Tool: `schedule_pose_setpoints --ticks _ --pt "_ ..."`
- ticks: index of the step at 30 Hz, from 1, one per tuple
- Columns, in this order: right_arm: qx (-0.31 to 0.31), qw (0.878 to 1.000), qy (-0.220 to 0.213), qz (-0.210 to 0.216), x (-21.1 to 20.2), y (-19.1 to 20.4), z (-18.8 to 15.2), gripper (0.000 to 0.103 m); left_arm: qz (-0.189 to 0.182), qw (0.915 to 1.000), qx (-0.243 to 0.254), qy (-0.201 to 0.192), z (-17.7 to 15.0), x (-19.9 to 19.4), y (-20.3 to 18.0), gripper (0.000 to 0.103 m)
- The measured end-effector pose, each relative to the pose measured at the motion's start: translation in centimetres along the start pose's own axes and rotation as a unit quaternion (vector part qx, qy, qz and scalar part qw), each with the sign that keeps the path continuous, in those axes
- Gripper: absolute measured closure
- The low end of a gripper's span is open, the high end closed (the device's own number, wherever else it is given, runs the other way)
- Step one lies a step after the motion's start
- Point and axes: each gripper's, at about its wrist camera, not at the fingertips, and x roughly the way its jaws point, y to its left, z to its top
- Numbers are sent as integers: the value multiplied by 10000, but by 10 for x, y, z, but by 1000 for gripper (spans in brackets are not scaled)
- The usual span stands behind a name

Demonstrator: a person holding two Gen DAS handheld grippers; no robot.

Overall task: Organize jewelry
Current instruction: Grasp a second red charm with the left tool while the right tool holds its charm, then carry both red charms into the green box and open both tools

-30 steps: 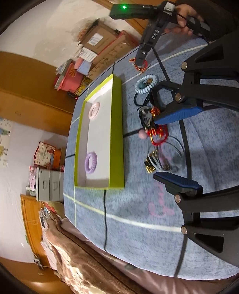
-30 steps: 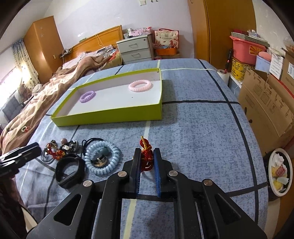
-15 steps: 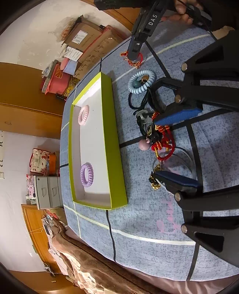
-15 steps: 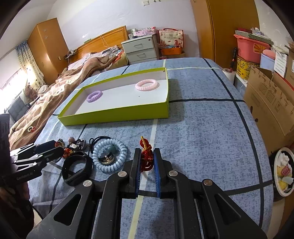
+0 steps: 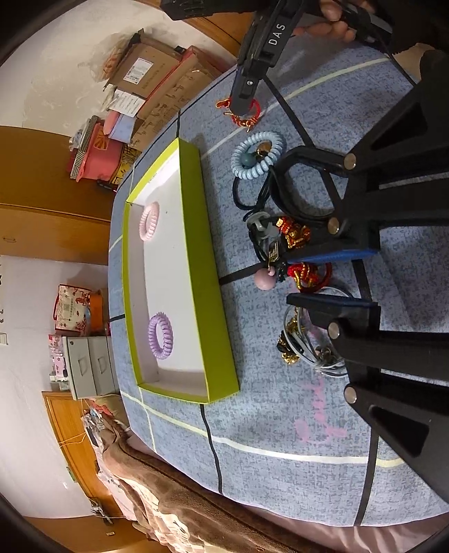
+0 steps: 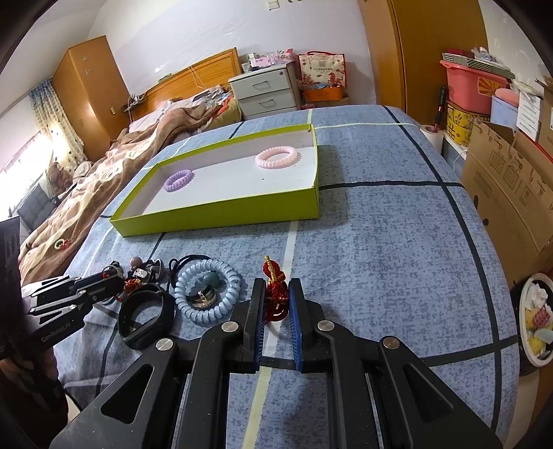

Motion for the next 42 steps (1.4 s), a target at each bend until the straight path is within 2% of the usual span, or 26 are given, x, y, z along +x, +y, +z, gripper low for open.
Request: schedule_pose_setpoints --ticks 10,24,35,42 --pt "-54 9999 -63 78 -3 6 0 90 -295 9991 -243 -192 4 -10 6 86" --pt "-22 9994 -293 160 -19 9 14 90 -505 9968 -382 -493 23 -27 11 86" --pt "-145 9979 -472 426 -17 23 52 90 -454 9956 -469 -677 53 -29 24 86" --pt "-290 9978 -449 393 5 34 90 90 -380 9958 -483 -678 76 -19 38 86"
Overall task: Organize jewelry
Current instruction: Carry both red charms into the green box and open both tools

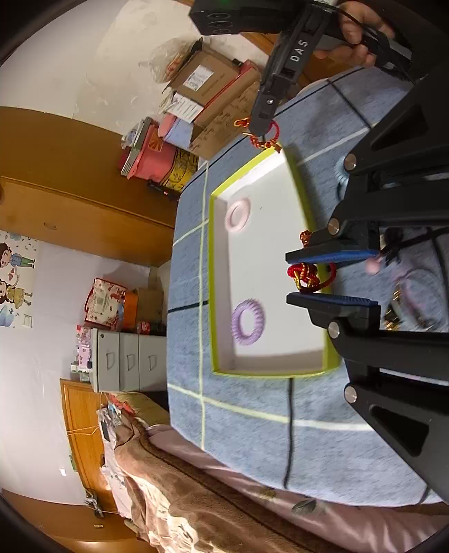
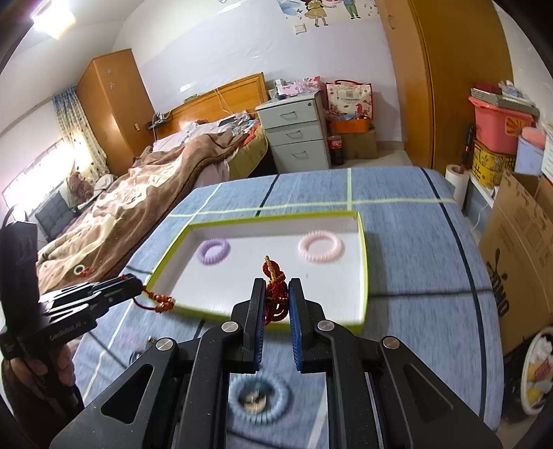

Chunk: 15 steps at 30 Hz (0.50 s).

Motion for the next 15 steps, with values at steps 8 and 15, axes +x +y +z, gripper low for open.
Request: schedule_pose_setpoints --ticks 8,15 --pt "-23 9993 353 148 54 2 31 90 100 9997 -52 197 19 30 20 86" --pt "-6 9977 657 188 97 -1 45 90 64 9989 -160 435 26 60 31 86"
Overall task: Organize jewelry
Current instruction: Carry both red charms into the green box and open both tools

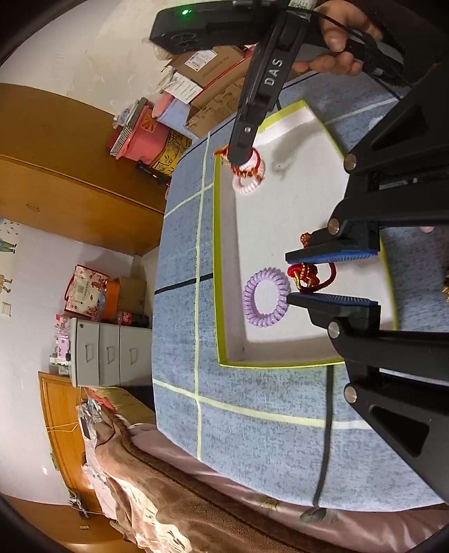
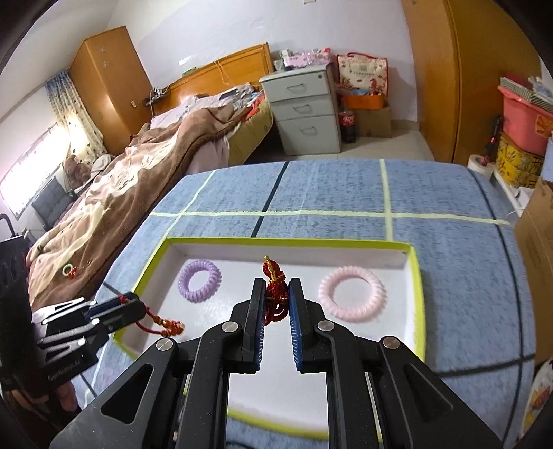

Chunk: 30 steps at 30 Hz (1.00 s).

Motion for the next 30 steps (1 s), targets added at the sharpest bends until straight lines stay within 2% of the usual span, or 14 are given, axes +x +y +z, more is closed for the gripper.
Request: schedule_pose_setpoints --ticks 11,23,27,29,30 --pt "129 9989 408 216 44 -6 15 90 78 9995 -159 253 3 26 12 86" --pt "-20 9983 587 15 59 -5 10 89 33 9990 -227 377 1 38 19 84" --pt "-56 9984 552 -46 59 -4 11 84 -9 9991 -195 366 1 39 17 76" --pt "-50 9986 532 -54 59 -5 10 76 -2 9992 -194 343 1 38 16 71" --pt "-48 9986 513 -76 58 -6 10 66 -2 9993 -199 313 2 37 16 67"
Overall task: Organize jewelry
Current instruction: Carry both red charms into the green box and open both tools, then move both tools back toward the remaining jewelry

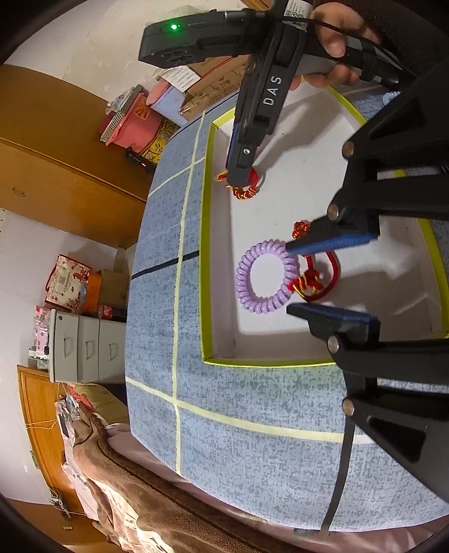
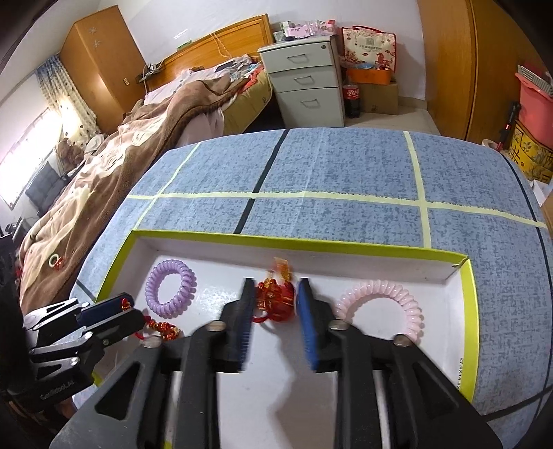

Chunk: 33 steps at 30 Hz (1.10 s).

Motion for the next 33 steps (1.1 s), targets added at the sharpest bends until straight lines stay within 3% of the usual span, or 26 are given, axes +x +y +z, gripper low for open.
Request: schedule_pose_setpoints --ticks 1,6,9,21,33 --pt "-8 10000 -8 -3 0 1 0 60 -1 10000 -2 -19 0 -1 0 64" --pt "29 10000 -34 -7 -1 0 1 60 9 10000 -32 -29 1 -2 0 62" --pt "84 9999 -68 -13 -2 -1 -1 60 -4 9999 -77 -94 1 -6 1 53" --pt "-26 9990 -449 -65 -40 10 -12 60 -23 9994 15 -339 -9 -38 -6 49" --pt "-163 9959 -887 -63 -100 22 -61 59 59 9976 48 -689 -46 -90 -13 49"
